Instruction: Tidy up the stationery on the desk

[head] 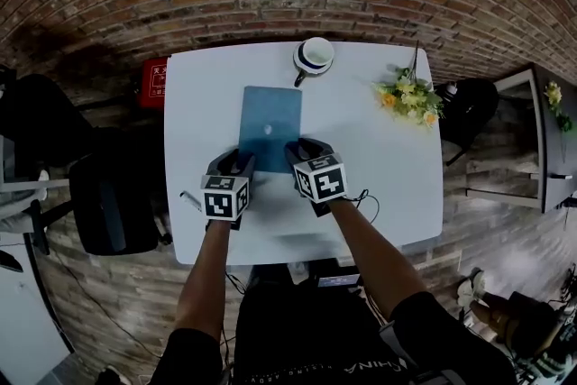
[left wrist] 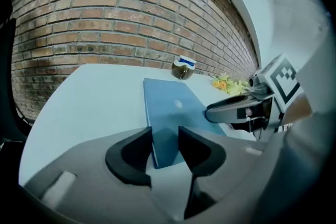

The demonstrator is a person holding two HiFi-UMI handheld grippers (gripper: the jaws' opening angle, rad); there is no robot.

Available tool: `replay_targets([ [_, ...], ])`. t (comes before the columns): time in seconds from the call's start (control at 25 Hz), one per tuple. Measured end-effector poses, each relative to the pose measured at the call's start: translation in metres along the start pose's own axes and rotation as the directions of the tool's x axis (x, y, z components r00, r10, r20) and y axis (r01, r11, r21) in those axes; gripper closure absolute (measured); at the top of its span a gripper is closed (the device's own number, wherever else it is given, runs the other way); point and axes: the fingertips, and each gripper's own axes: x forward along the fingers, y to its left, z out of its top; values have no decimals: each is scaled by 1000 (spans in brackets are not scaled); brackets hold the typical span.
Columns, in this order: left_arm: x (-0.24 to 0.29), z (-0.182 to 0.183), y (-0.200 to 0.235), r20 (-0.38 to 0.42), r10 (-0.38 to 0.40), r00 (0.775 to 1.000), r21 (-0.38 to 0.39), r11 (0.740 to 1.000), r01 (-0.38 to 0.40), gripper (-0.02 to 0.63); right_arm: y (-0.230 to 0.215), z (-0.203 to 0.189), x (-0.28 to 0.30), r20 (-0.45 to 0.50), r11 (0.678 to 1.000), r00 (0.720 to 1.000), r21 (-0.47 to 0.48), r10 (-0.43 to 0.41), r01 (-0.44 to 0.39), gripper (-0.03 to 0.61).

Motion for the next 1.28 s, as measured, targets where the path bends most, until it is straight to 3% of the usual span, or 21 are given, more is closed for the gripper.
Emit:
replay_targets([
  [0.48, -10, -46, -95, -57, -37, 998, -28, 999, 36, 457, -37, -56, -62, -32, 999, 999, -25, 36, -37, 437],
  [0.72, -11, -57, -127, -58, -64, 996, -43, 997, 61, 459, -52, -78, -85, -25, 999, 999, 9, 42, -42, 442],
  [1.2, -11, -58, -130, -53, -71, 996, -36, 997, 70, 457, -56, -83, -90, -34, 999, 999, 30, 40, -39, 433],
  [1.28, -11, -50, -124, -35, -51, 998, -20, 999, 51, 430, -60, -83, -91, -32, 998, 999, 58, 25, -23, 414],
])
